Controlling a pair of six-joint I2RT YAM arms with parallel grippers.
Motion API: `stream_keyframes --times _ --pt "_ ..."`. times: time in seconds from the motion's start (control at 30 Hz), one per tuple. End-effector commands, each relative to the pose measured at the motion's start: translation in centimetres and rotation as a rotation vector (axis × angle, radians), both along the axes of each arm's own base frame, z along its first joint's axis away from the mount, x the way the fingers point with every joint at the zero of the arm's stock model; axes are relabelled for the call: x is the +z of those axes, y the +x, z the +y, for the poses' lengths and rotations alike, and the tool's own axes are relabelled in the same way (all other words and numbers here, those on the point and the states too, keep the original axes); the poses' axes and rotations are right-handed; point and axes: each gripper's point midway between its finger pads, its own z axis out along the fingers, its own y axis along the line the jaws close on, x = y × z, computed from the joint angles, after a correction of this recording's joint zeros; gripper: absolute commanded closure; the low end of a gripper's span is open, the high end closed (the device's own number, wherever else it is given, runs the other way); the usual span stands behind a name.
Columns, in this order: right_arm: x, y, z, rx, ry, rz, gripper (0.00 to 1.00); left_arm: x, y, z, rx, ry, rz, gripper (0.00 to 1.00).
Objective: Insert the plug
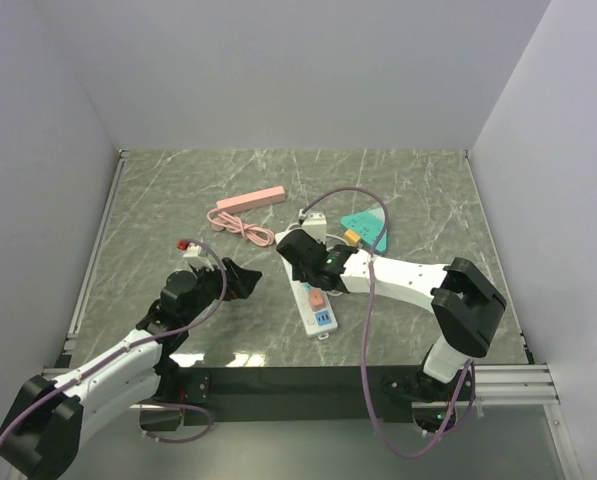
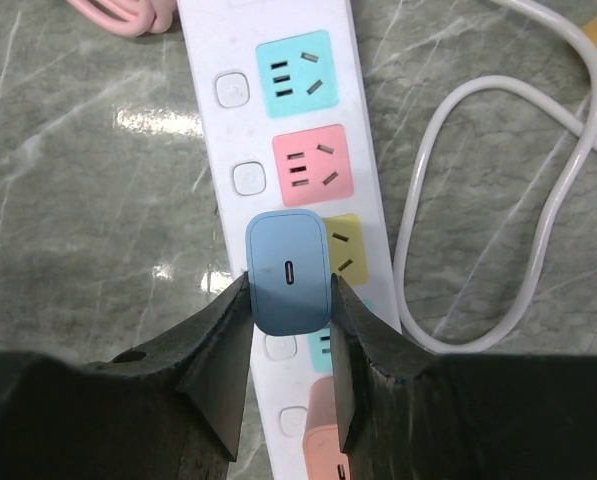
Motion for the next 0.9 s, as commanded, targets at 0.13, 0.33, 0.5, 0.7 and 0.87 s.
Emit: stream_keyframes --times 0.13,0.33,0.5,0.7,0.87 --pt "0.8 0.7 0.2 -0.034 -0.008 -0.043 1.0 0.3 -0.1 -0.6 -0.039 -0.04 -0.008 0.01" --pt "0.8 0.7 -1.2 -0.055 -0.044 -0.066 1.0 -0.1 -0.1 -1.0 -0.06 -0.047 -0.002 0.01" --pt "0.4 0.6 -1.7 -0.046 -0.067 -0.069 1.0 -0.1 -0.1 -1.0 -0.066 -0.043 -0.005 0.01" --pt "0.0 0.3 -1.7 -0.015 -0.081 -0.061 1.0 -0.1 -0.1 -1.1 -0.07 -0.042 -0.006 0.01" --pt "0.5 0.1 -1.7 0.013 -0.074 -0.064 1.0 -0.2 -0.1 -1.2 -0.077 -0.042 -0.004 0.01"
